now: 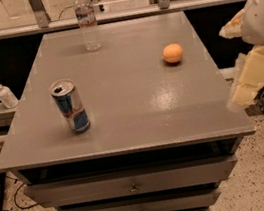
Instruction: Knock redbull can over
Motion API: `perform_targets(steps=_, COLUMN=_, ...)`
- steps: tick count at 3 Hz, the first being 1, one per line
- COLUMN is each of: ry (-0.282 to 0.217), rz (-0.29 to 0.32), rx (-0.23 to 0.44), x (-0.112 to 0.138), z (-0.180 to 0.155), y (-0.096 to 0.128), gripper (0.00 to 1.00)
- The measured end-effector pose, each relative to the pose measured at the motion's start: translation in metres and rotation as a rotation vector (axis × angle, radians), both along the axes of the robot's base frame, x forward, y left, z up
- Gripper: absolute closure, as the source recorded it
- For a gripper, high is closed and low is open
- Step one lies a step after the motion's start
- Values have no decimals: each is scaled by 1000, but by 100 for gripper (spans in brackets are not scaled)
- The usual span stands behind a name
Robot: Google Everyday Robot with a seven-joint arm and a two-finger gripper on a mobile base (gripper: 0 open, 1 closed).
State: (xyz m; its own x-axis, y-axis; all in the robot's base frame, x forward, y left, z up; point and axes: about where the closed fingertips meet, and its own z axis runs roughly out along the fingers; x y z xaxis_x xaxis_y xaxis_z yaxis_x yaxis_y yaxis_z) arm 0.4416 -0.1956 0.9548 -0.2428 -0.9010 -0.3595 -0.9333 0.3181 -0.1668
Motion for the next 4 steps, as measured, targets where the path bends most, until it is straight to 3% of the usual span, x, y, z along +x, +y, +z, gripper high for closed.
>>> perform_targets(steps=1, ry=18, rz=-12, rx=192, x=9, z=-18, y=37, gripper=0)
perform_targets(steps=3, ry=-26, rz=-31, rx=628, x=40, z=-10, y=126, gripper=0)
perform_targets(steps=4, ry=-39, rz=-35, rx=708, x=43, z=7, y=145, gripper=0)
